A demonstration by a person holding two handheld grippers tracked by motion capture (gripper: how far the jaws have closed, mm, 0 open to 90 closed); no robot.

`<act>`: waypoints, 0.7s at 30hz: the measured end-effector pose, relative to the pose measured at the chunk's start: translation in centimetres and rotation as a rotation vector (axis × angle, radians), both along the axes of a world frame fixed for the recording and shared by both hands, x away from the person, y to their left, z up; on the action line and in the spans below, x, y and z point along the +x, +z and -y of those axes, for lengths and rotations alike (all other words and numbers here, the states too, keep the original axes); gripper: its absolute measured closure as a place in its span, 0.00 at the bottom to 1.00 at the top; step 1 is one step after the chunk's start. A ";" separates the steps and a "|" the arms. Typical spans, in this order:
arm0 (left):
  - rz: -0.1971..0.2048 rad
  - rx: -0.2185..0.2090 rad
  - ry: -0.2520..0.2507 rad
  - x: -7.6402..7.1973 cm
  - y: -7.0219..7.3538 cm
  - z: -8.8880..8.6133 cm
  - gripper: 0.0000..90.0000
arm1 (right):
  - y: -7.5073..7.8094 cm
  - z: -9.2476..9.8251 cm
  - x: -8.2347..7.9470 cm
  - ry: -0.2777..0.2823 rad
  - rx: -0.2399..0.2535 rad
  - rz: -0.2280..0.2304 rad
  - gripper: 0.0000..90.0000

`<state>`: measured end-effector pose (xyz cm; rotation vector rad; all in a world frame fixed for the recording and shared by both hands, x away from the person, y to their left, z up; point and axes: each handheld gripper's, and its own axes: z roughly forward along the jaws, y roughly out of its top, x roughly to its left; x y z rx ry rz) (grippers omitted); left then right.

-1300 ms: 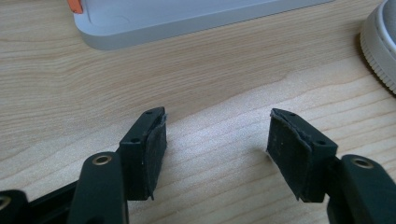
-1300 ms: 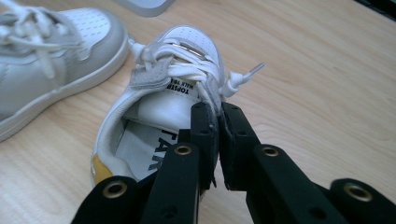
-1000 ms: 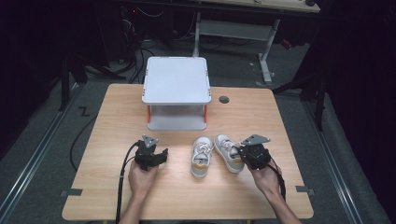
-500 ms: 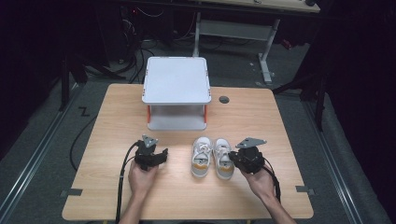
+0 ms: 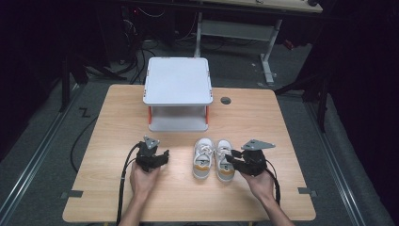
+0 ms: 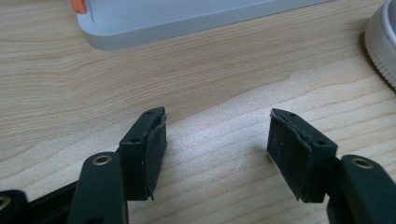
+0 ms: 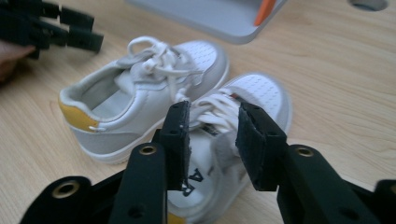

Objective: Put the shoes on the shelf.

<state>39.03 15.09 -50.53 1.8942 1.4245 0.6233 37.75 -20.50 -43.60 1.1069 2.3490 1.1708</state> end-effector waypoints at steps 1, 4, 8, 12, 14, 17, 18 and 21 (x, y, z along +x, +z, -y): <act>-0.001 0.015 -0.004 0.0 0.0 0.1 0.41 | -0.1 0.6 0.0 -0.002 0.038 -0.002 0.68; -0.003 0.021 0.002 0.0 0.0 0.4 0.38 | -0.6 2.4 0.0 -0.050 0.089 -0.009 0.61; -0.005 0.025 0.007 0.0 0.0 0.5 0.37 | -2.9 4.8 1.1 -0.152 0.063 -0.040 0.58; -0.005 0.025 0.009 -0.1 0.0 0.7 0.36 | -5.3 6.9 2.4 -0.254 0.057 -0.068 0.56; -0.007 0.026 0.010 -0.2 0.0 0.8 0.38 | -5.7 7.3 2.6 -0.274 0.046 -0.066 0.56; -0.021 0.005 0.006 -0.6 0.6 1.3 0.41 | -6.5 8.2 2.8 -0.329 0.020 -0.058 0.54; -0.024 -0.005 -0.015 -0.8 0.8 1.5 0.43 | -6.4 8.3 2.9 -0.333 0.011 -0.054 0.54; -0.039 -0.050 -0.080 -1.5 1.7 2.6 0.47 | -6.5 8.4 3.0 -0.336 -0.034 -0.032 0.53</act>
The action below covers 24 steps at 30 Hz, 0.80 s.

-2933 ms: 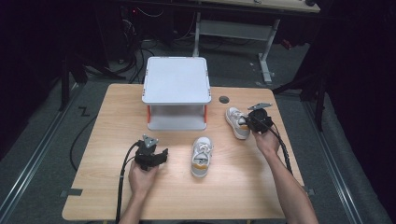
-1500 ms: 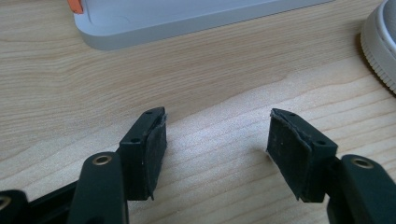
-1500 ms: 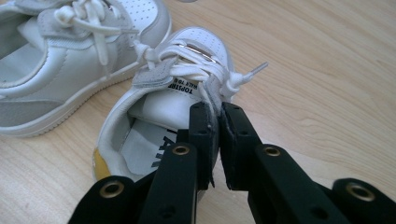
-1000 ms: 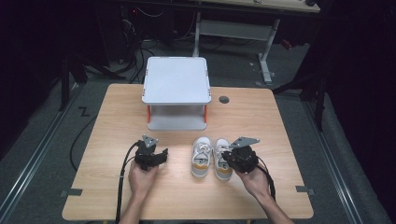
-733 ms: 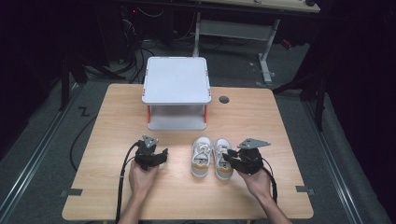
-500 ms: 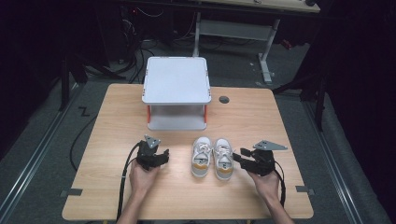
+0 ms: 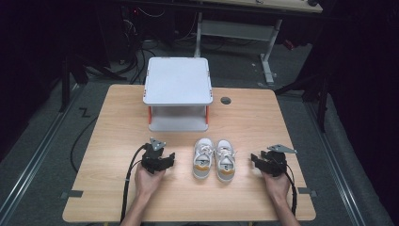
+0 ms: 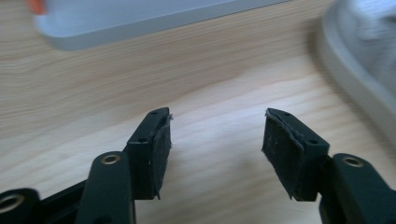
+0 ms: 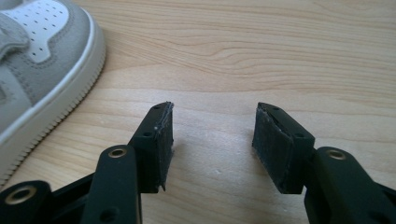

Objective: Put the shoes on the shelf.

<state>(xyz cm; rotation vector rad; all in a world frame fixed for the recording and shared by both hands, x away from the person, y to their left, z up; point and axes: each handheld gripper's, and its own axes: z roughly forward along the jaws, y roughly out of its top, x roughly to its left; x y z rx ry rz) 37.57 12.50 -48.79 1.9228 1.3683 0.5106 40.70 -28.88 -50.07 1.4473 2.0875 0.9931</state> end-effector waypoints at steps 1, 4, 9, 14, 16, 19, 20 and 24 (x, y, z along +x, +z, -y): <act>0.004 -0.003 -0.023 -0.3 0.3 0.5 0.47 | 0.0 0.0 0.0 0.001 -0.007 0.002 0.52; 0.026 -0.013 -0.086 -1.5 1.4 2.1 0.47 | 0.0 -0.3 0.0 -0.006 -0.041 0.006 0.50; 0.038 -0.051 -0.171 -3.2 3.0 5.0 0.46 | 0.0 -0.7 -0.1 0.003 -0.074 0.010 0.47; 0.069 -0.043 -0.208 -4.0 4.5 7.1 0.45 | 0.0 -0.8 -0.1 0.006 -0.082 0.012 0.46; 0.056 -0.049 -0.219 -3.9 4.8 7.8 0.43 | 0.0 -0.8 -0.1 0.007 -0.081 0.012 0.46; 0.019 -0.047 -0.243 -3.4 5.2 9.1 0.39 | 0.0 -0.8 -0.1 0.007 -0.082 0.011 0.46; 0.009 -0.040 -0.246 -3.2 5.2 9.6 0.39 | 0.0 -0.8 -0.1 0.007 -0.081 0.012 0.46; -0.035 -0.021 -0.248 -2.2 5.2 11.5 0.36 | 0.0 -0.8 -0.1 0.008 -0.082 0.013 0.46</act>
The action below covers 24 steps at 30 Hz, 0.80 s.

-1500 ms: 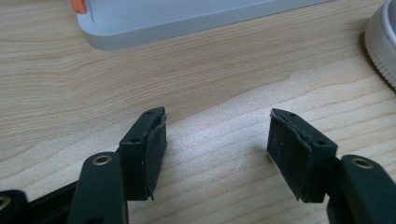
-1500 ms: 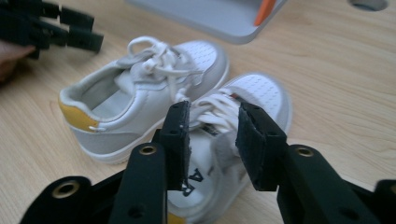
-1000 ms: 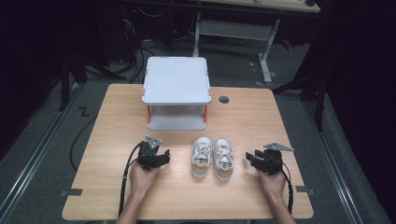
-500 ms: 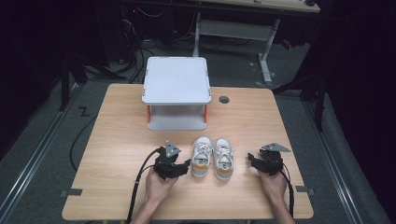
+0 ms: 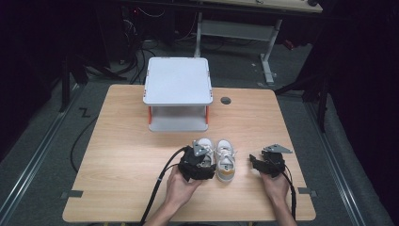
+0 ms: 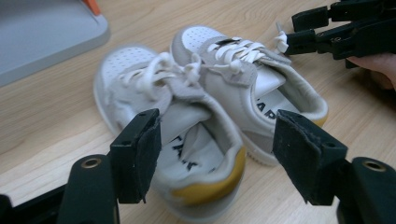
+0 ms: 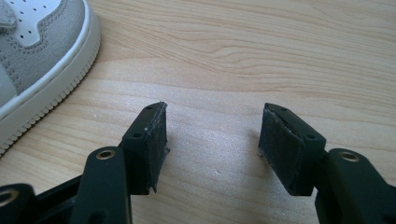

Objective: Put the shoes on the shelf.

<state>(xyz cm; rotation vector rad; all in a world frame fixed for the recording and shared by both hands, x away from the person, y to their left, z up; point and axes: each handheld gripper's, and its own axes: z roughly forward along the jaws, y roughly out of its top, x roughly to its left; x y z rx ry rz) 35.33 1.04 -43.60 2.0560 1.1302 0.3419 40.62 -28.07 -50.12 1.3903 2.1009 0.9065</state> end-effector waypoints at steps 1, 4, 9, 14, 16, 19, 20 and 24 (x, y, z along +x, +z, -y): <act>-0.008 0.002 0.004 0.2 -0.1 0.4 0.36 | 0.0 0.0 0.0 0.000 0.000 0.000 0.46; -0.036 -0.003 0.021 0.7 -0.4 1.5 0.35 | 0.0 0.0 0.0 0.000 0.000 0.000 0.46; -0.044 -0.005 0.054 0.8 -0.2 2.2 0.34 | 0.0 0.0 0.0 0.002 -0.001 0.001 0.46; -0.060 0.032 0.078 0.6 -0.2 2.8 0.35 | 0.0 0.0 0.0 0.000 0.001 -0.001 0.46; -0.090 0.006 0.086 0.6 -0.3 2.7 0.39 | 0.0 0.0 0.0 0.003 -0.001 0.001 0.46; -0.093 0.001 0.087 0.6 -0.3 2.7 0.42 | 0.0 0.0 0.0 0.000 0.000 -0.001 0.46; -0.105 0.005 0.099 1.0 -0.5 2.7 0.41 | 0.0 0.0 0.0 0.001 0.000 0.000 0.46; -0.126 -0.003 0.104 1.6 -0.9 3.1 0.41 | 0.0 0.0 0.0 0.002 0.000 0.000 0.46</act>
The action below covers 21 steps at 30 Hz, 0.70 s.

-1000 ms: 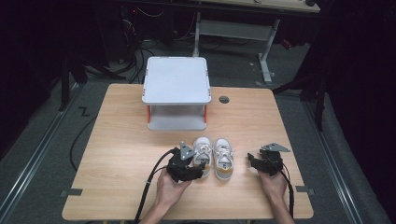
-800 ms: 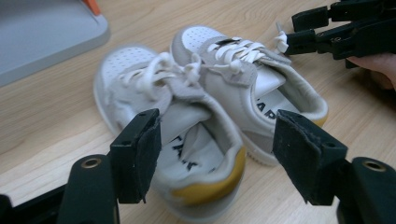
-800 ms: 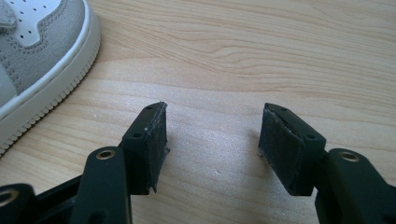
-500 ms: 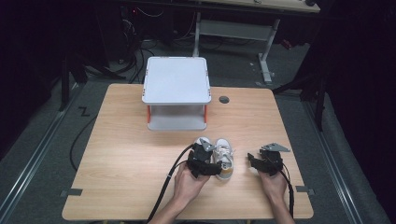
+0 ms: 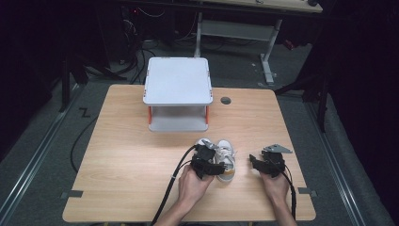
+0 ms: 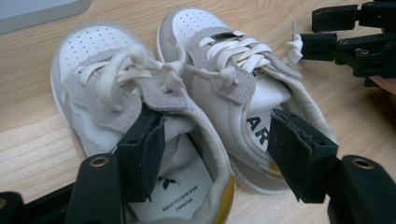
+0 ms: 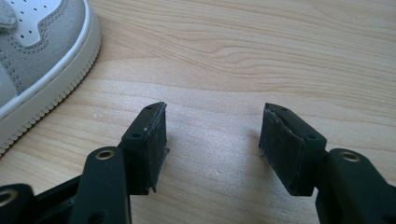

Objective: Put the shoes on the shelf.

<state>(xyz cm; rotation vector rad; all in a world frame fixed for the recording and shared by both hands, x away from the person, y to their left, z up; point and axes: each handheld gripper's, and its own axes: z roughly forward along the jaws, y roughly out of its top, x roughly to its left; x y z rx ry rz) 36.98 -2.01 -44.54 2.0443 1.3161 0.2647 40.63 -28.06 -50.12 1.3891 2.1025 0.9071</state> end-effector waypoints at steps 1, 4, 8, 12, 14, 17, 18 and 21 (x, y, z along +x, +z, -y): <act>-0.001 0.004 0.000 0.1 -0.1 0.2 0.41 | 0.0 0.0 0.0 -0.001 0.000 -0.001 0.46; 0.002 0.020 -0.001 0.4 -0.4 0.5 0.42 | 0.0 0.0 0.0 0.000 0.000 0.000 0.46; 0.046 0.080 -0.004 0.4 -0.8 1.1 0.46 | 0.0 0.0 0.0 0.002 -0.001 0.001 0.46; 0.045 0.080 -0.047 0.4 -1.0 1.1 0.65 | 0.0 0.0 0.0 0.000 0.000 0.000 0.46; 0.045 0.083 -0.059 0.5 -1.0 0.9 0.69 | 0.0 0.0 0.0 0.000 -0.001 0.000 0.46; 0.041 0.074 -0.067 0.5 -1.0 0.5 0.73 | 0.0 0.0 0.0 0.000 0.000 0.000 0.46; 0.043 0.074 -0.072 0.5 -1.0 0.4 0.74 | 0.0 0.0 0.0 0.000 0.000 0.000 0.46; 0.050 0.069 -0.068 0.5 -1.0 0.1 0.78 | 0.0 0.0 0.0 0.002 -0.001 0.001 0.46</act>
